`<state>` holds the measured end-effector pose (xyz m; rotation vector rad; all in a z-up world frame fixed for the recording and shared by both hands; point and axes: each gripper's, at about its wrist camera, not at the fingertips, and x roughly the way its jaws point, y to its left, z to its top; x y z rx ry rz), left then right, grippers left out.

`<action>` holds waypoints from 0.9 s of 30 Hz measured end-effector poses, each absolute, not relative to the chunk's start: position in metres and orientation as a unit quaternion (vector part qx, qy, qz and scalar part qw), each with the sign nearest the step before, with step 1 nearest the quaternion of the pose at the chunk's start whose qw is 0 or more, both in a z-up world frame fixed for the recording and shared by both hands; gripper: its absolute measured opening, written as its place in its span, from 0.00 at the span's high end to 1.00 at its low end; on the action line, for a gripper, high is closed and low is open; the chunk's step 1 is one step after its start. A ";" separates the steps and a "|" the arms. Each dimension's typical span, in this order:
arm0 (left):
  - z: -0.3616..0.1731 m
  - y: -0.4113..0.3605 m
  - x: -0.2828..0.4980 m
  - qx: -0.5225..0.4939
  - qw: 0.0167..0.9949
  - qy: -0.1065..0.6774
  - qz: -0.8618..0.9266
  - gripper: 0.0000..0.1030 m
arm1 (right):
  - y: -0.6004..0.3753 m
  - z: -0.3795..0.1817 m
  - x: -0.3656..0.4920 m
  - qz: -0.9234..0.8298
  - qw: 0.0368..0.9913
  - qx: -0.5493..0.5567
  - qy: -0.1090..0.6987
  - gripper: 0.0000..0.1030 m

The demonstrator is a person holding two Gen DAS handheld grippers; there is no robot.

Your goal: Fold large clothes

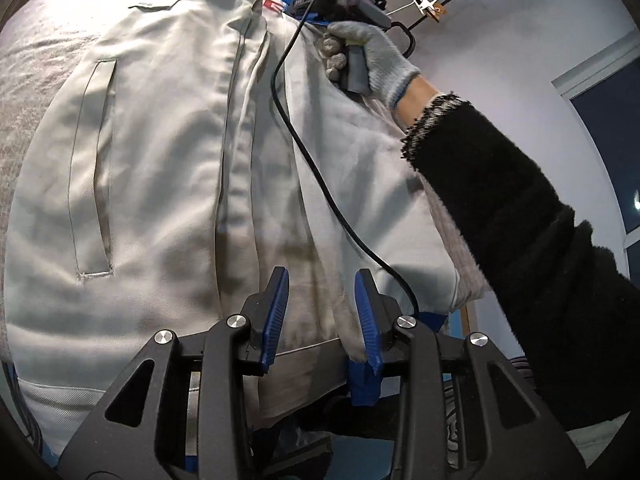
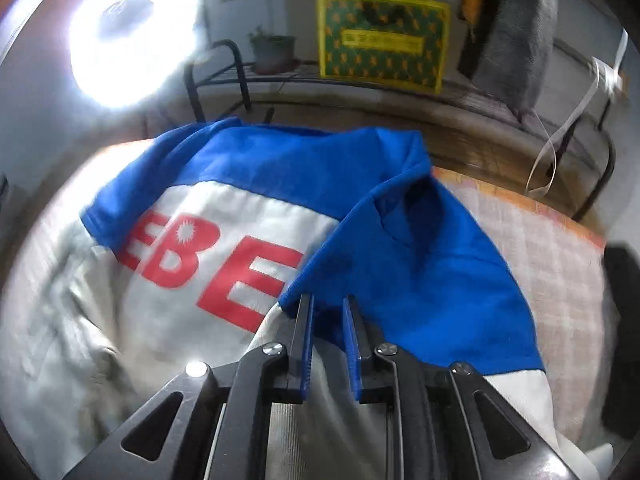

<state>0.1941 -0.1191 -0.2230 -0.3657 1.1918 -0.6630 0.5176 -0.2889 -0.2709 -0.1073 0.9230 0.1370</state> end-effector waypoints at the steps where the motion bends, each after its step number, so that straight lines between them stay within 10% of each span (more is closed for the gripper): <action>1: -0.223 -0.120 0.194 -0.168 0.762 0.547 -0.303 0.68 | -0.290 -0.268 0.514 0.089 0.890 -0.032 0.447 0.85; 27: -0.239 -0.126 0.154 -0.183 0.729 0.567 -0.336 0.53 | -0.384 -0.073 0.099 0.137 0.925 0.114 0.336 0.46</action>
